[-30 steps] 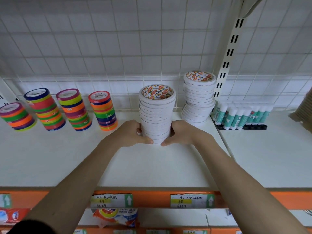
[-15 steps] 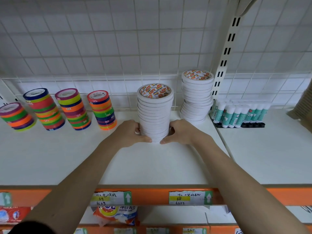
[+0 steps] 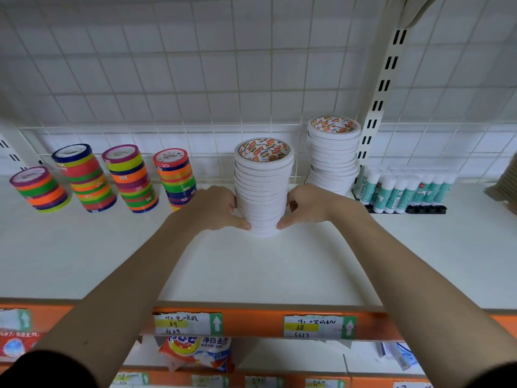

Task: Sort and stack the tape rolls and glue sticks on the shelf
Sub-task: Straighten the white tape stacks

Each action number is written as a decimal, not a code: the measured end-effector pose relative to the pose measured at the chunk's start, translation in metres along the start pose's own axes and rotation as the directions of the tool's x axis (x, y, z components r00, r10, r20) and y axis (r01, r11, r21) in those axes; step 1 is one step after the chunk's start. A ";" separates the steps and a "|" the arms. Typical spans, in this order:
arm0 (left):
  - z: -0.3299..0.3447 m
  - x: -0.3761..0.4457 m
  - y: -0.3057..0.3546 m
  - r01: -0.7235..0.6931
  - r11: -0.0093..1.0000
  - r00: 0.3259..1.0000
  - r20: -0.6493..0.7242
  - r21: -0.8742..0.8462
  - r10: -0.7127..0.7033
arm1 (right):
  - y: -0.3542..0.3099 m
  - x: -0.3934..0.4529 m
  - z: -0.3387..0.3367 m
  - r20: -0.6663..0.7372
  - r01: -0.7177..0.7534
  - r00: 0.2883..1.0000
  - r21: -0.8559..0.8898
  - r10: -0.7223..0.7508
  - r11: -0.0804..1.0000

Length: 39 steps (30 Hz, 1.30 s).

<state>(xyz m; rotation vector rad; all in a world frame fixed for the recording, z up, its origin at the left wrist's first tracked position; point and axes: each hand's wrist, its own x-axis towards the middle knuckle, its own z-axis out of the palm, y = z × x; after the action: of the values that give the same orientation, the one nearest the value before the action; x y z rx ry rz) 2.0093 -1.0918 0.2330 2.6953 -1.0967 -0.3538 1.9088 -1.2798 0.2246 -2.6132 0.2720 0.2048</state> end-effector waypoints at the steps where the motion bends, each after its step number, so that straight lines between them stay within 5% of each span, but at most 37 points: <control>1: 0.001 0.000 0.000 0.000 1.000 1.000 -0.002 -0.007 0.000 | 0.000 0.000 0.001 -0.008 0.005 1.000 0.003 -0.005 1.000; 17: 0.000 0.006 0.000 -0.034 0.978 0.999 0.030 -0.207 0.041 | 0.000 0.000 0.003 0.003 0.007 1.000 0.090 -0.007 0.996; 33: 0.000 0.011 -0.003 -0.035 0.979 0.999 0.030 -0.200 0.042 | 0.004 0.005 0.003 -0.067 -0.024 0.998 -0.039 0.022 0.999; 39: 0.001 0.012 -0.006 -0.036 0.982 0.999 0.034 -0.188 0.043 | 0.003 0.006 0.002 0.023 -0.011 1.000 0.092 0.009 0.996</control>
<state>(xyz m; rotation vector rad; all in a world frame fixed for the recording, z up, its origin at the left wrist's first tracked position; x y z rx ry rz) 2.0216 -1.0961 0.2282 2.5088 -1.0678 -0.4776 1.9140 -1.2826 0.2204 -2.5172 0.2799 0.2201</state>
